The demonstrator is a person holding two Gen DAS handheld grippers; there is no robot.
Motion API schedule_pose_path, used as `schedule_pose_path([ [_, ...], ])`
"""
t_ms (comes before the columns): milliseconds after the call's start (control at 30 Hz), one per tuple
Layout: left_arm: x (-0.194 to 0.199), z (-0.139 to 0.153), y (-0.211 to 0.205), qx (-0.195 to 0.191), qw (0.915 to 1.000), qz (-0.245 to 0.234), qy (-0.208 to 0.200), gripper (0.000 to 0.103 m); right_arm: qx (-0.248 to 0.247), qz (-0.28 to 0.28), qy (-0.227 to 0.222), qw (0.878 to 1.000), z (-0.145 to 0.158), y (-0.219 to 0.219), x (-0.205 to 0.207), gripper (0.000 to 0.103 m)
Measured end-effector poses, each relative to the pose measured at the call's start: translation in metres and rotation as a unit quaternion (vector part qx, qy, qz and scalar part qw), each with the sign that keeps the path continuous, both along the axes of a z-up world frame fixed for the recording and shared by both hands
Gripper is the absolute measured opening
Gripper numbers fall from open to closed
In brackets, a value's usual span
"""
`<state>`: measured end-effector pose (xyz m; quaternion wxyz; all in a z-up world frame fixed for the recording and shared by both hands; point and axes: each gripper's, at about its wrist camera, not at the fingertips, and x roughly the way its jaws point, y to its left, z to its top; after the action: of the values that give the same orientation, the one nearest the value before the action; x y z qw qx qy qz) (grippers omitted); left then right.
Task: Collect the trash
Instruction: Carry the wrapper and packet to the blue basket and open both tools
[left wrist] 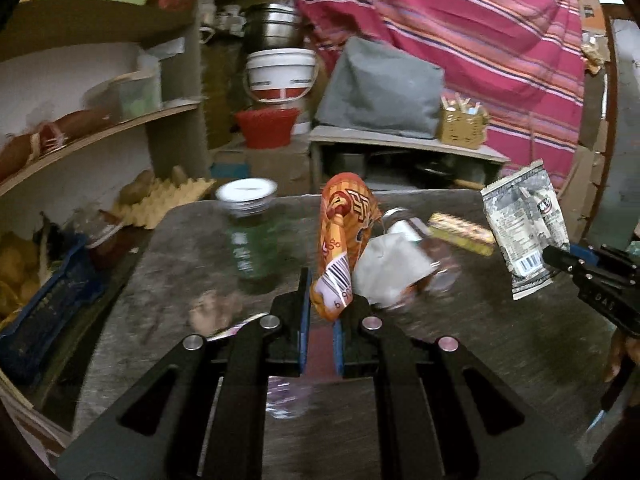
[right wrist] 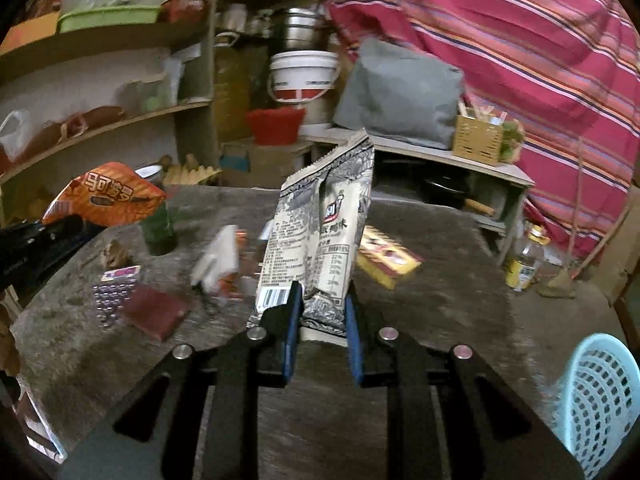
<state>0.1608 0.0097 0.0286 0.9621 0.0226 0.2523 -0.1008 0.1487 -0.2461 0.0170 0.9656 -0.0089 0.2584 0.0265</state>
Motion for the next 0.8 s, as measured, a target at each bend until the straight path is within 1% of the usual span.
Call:
schedule_pose_path([
  [167,0.002,-0.001,-0.055,-0.005,0.9993,-0.036,-0.002,0.008,0.018,-0.038,-0.011,0.999,0.008,-0.053,-0.020,0.021],
  [300,0.003,-0.005,-0.102,0.002,0.9979,-0.065,-0.001,0.008,0.024,-0.065,-0.016,0.997,0.011,-0.094,-0.038,0.021],
  [433,-0.001,-0.004,-0.154,0.005,0.9944,-0.106,-0.005,0.008,0.022,-0.100,-0.021,0.994,0.014,-0.140,-0.060,0.021],
  [533,-0.005,-0.005,-0.192,0.011,0.9911,-0.132,-0.008,0.008,0.029,-0.131,-0.019,0.991,0.013,-0.180,-0.075,0.021],
  [600,-0.012,-0.007,-0.222,0.014,0.9873,-0.158,-0.011,0.008,0.028,-0.151,-0.014,0.988,0.011,-0.201,-0.084,0.021],
  [700,-0.019,-0.010,-0.259,0.003,0.9823,-0.187,-0.006,0.008,0.023,-0.186,-0.009,0.982,0.008,-0.235,-0.100,0.021],
  [733,-0.022,-0.012,-0.277,-0.003,0.9793,-0.202,-0.002,0.008,0.021,-0.201,-0.005,0.979,0.006,-0.248,-0.107,0.021],
  [800,-0.026,-0.017,-0.300,-0.006,0.9756,-0.219,0.004,0.008,0.022,-0.217,-0.003,0.976,0.004,-0.264,-0.114,0.021],
])
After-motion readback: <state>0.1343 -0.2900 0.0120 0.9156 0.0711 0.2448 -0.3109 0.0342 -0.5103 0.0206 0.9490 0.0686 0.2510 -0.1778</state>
